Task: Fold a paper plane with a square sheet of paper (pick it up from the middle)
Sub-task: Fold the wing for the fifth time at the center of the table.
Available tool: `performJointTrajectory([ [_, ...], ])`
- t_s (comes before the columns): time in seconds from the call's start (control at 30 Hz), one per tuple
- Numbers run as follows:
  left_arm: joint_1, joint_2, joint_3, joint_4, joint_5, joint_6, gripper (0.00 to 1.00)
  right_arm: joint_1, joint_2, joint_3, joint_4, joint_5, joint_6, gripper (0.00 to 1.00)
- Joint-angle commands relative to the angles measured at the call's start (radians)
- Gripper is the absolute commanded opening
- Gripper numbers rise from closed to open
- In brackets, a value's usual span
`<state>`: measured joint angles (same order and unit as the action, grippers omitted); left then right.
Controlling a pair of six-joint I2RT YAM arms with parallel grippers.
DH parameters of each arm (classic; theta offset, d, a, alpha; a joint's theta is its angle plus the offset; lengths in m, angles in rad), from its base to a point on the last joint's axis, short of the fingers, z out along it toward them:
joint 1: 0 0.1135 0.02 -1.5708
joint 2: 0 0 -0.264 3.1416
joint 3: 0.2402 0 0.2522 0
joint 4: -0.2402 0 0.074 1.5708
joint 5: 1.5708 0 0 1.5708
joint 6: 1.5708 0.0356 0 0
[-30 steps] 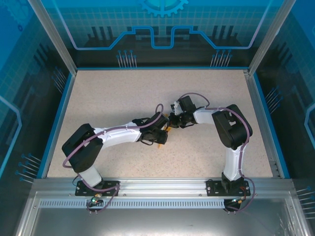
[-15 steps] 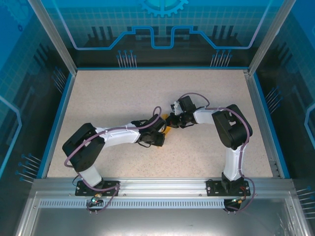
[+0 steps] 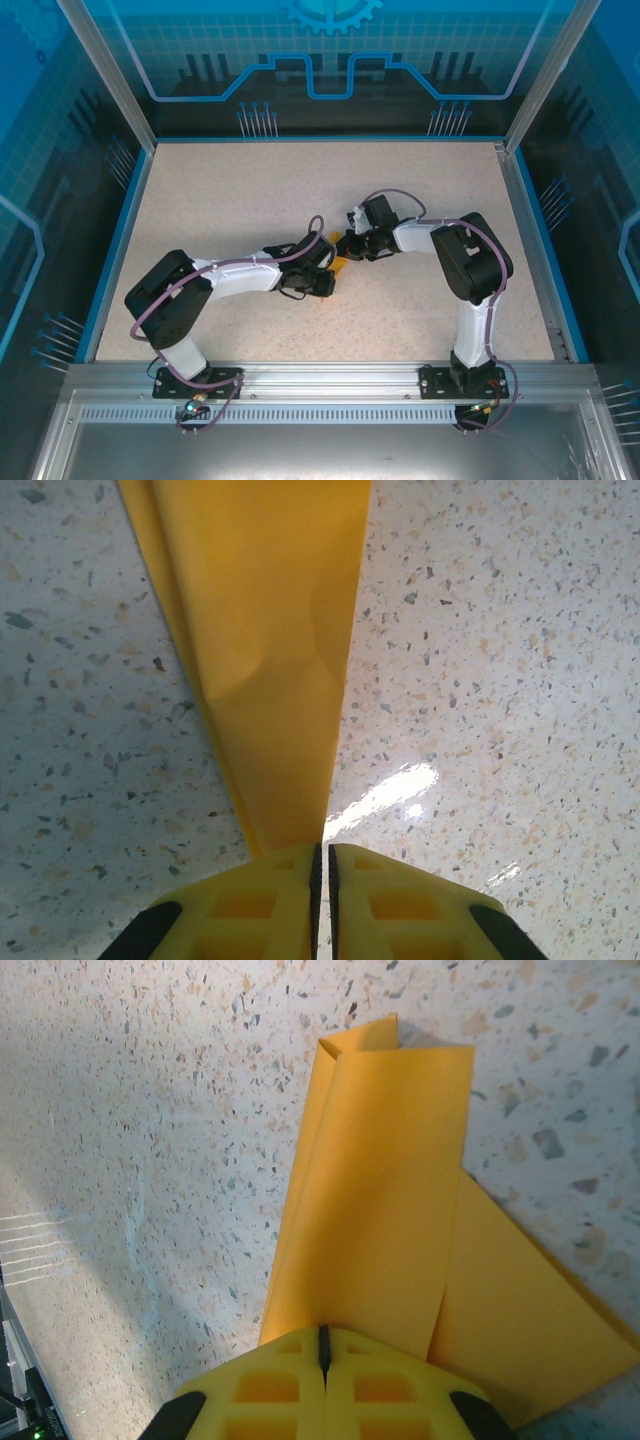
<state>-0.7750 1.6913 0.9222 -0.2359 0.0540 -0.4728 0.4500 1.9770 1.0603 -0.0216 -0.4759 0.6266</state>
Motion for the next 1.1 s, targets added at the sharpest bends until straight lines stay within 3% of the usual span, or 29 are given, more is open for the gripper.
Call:
performJointTrajectory([
  [0.0, 0.006, 0.031, -0.026, 0.028, 0.032, -0.020, 0.14, 0.010, 0.031, -0.043, -0.087, 0.056, -0.018, 0.00],
  [0.8, 0.039, 0.087, -0.081, 0.090, 0.076, -0.006, 0.13, 0.004, -0.038, -0.043, -0.101, 0.049, -0.014, 0.00],
  [0.93, 0.044, 0.100, -0.113, 0.127, 0.083, -0.001, 0.12, 0.004, -0.110, -0.038, -0.122, 0.068, -0.020, 0.12],
  [1.07, 0.049, 0.121, -0.126, 0.146, 0.090, 0.003, 0.11, 0.005, -0.191, -0.059, -0.136, 0.076, -0.018, 0.17],
])
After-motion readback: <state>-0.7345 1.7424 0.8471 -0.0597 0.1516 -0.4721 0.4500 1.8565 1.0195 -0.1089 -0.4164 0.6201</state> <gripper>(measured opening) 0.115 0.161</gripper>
